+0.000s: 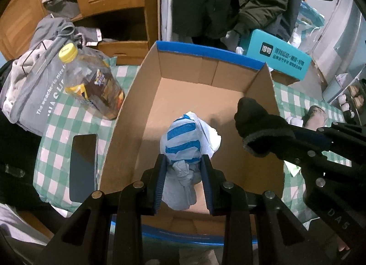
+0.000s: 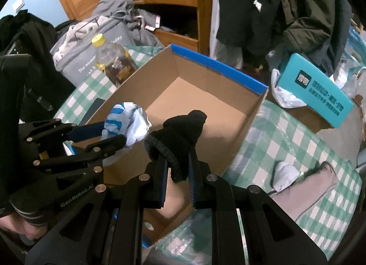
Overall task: Organize soft objects
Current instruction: 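Open the left tool to drop the striped sock while the right tool drops the black sock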
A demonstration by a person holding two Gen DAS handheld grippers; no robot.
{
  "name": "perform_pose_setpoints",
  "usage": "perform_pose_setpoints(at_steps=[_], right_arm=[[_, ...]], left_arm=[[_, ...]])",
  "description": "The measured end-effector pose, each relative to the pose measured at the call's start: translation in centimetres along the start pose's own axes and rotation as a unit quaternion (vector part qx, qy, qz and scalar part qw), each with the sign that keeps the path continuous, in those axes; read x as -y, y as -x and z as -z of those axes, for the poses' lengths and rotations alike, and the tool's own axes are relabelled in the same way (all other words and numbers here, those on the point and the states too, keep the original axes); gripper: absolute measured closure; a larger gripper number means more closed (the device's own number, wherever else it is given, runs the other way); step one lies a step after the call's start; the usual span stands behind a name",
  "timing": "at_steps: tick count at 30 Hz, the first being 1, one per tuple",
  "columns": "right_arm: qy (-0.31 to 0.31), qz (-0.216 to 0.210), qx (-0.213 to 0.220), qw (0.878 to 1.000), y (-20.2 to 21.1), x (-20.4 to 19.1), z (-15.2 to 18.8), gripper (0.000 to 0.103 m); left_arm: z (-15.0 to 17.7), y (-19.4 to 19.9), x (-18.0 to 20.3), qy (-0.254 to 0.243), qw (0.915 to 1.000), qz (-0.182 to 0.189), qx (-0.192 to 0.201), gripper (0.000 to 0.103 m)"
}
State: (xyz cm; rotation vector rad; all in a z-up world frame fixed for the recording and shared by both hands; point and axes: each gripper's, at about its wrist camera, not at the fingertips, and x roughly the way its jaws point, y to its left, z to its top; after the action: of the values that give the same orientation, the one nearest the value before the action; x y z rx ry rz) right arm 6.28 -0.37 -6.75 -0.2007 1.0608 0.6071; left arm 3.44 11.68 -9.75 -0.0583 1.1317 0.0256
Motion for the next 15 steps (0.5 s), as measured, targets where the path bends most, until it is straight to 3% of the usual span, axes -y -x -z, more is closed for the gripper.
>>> perform_pose_setpoints(at_steps=[4, 7, 9, 11, 15], right_arm=[[-0.005, -0.004, -0.011, 1.0, -0.8, 0.0, -0.1, 0.087], [-0.014, -0.01, -0.019, 1.0, -1.2, 0.2, 0.0, 0.085], [-0.017, -0.009, -0.02, 1.0, -1.1, 0.4, 0.0, 0.079], [-0.021, -0.006, -0.016, 1.0, -0.8, 0.6, 0.0, 0.064], [-0.03, -0.002, -0.006, 1.0, -0.1, 1.1, 0.1, 0.054]], left_arm=[[0.1, -0.5, -0.2, 0.003, 0.9999, -0.005, -0.01, 0.07], [0.1, -0.5, -0.4, 0.008, 0.9998, -0.011, -0.011, 0.056], [0.0, -0.2, -0.7, 0.014, 0.9998, -0.013, -0.006, 0.043], [-0.1, 0.1, -0.8, 0.018, 0.9998, -0.013, -0.002, 0.041], [-0.2, 0.3, -1.0, 0.025, 0.9997, -0.006, -0.001, 0.041]])
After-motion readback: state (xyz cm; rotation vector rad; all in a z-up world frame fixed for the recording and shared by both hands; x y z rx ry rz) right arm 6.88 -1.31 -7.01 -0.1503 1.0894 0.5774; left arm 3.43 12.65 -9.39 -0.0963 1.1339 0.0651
